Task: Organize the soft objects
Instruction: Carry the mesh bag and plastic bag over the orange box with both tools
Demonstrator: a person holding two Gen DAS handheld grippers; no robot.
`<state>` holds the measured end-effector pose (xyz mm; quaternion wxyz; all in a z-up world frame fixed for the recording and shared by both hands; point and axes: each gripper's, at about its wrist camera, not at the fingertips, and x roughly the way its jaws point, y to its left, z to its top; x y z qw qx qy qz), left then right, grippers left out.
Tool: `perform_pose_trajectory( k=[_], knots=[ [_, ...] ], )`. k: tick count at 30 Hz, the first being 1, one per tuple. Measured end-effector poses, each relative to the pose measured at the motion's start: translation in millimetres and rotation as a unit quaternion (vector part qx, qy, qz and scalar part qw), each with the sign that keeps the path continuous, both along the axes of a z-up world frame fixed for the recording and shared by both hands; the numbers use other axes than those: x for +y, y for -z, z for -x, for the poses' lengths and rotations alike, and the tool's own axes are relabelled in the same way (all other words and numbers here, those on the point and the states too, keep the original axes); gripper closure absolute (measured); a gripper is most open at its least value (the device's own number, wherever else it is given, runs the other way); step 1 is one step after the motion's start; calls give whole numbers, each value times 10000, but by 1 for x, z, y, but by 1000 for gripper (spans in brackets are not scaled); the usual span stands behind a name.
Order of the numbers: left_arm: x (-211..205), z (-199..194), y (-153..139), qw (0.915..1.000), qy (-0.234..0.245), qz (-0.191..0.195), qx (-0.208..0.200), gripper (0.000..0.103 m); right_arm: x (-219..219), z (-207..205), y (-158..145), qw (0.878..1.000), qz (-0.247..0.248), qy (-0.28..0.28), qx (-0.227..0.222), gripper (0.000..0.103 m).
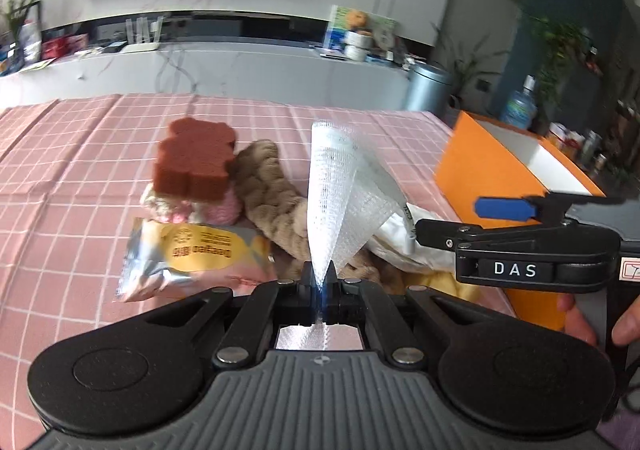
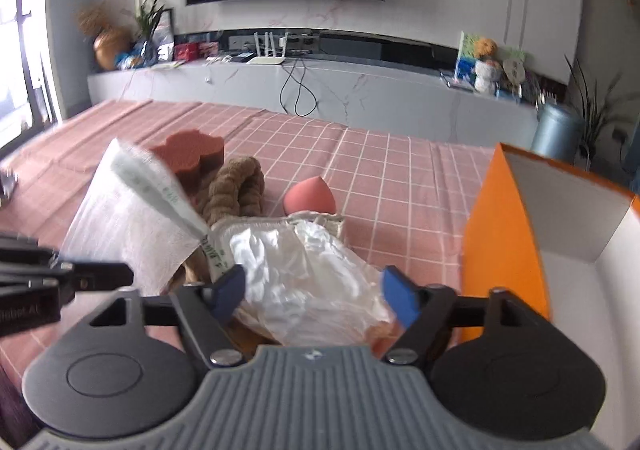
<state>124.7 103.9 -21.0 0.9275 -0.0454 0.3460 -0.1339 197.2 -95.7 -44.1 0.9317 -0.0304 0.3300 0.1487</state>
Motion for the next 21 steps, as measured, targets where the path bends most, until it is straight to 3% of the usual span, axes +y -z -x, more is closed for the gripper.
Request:
perform_pose_trajectory(
  k=[3,6,9,11,14,21],
  knots=[
    [4,-4,-3,9992,-380,84,38,101,3,-16,11,9987,-289,204,359,19],
    [6,-7,-4,9982,-543,253,93,101,1,-27,23,9946,-595,422,734,27],
    [4,-7,-3,9981,-534,292,105,101,-2,-28,27,9935,-709,463,766,46],
    [1,-6,-1,9980,-538,318,121,101,-2,-28,25,9942,-683,318,767,66],
    [-1,-4,-1,9978,-570,318,136,101,-1,-28,23,9946,-649,184,790,83],
    [-5,10,-14,9969,-750,242,-4,101,-8,-7,-10,9977,-658,-102,120,86]
  ],
)
